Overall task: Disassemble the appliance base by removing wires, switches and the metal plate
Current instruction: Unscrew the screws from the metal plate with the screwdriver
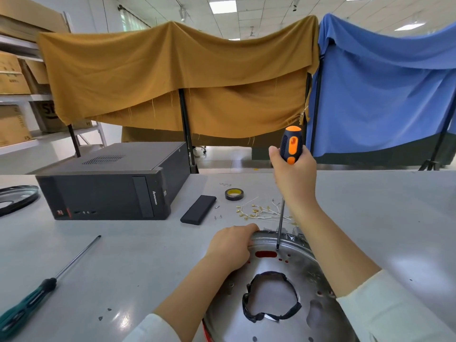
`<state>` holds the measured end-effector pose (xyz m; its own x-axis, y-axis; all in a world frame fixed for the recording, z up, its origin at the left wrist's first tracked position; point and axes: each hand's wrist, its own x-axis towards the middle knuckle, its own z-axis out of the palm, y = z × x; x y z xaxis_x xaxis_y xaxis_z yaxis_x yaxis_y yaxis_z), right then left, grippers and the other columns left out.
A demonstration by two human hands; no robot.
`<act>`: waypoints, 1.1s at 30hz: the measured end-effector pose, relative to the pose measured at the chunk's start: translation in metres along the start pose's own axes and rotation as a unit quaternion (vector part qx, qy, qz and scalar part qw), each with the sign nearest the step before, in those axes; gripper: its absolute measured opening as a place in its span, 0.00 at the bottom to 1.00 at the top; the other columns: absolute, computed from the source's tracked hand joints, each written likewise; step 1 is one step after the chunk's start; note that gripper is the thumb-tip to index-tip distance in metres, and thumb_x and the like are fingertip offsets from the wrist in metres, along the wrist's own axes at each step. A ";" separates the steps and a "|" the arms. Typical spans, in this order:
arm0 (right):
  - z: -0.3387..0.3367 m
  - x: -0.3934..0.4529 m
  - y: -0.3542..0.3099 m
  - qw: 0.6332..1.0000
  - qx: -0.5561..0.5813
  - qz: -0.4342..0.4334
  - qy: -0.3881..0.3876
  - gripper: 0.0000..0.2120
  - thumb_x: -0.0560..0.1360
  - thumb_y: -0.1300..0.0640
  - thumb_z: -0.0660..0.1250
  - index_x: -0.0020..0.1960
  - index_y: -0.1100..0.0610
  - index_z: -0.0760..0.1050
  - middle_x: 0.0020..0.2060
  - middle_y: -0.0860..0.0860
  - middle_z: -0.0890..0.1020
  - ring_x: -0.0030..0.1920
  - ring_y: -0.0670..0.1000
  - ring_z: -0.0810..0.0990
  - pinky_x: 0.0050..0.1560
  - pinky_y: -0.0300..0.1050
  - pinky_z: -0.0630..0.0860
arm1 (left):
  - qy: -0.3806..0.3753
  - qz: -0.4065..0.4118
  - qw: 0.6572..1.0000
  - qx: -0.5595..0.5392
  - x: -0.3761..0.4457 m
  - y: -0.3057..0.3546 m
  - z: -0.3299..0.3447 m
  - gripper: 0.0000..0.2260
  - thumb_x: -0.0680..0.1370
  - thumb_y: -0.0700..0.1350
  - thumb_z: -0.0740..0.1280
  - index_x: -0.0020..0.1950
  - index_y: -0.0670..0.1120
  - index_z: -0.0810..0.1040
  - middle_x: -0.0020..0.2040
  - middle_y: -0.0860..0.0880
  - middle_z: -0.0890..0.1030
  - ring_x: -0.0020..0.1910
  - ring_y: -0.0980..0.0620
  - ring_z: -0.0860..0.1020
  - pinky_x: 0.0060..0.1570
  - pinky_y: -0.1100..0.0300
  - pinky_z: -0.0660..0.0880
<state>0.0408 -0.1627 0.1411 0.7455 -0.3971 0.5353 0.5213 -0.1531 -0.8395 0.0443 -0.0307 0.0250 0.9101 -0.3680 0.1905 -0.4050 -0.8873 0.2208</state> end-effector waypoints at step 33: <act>-0.006 0.003 -0.009 0.988 0.089 0.087 -0.092 0.11 0.70 0.66 0.64 0.35 0.55 0.65 0.27 0.51 0.67 0.27 0.50 0.64 0.26 0.41 0.63 | 0.005 -0.002 1.000 0.004 0.002 -0.002 0.002 0.19 0.75 0.39 0.61 0.62 0.56 0.69 0.54 0.48 0.80 0.51 0.43 0.77 0.43 0.56 0.70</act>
<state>0.0359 -0.1684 0.1494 0.8848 -0.2295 0.4056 0.4310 0.0715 -0.8995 0.0467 -0.0304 0.0225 0.9105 -0.3625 0.1988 -0.4013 -0.8906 0.2141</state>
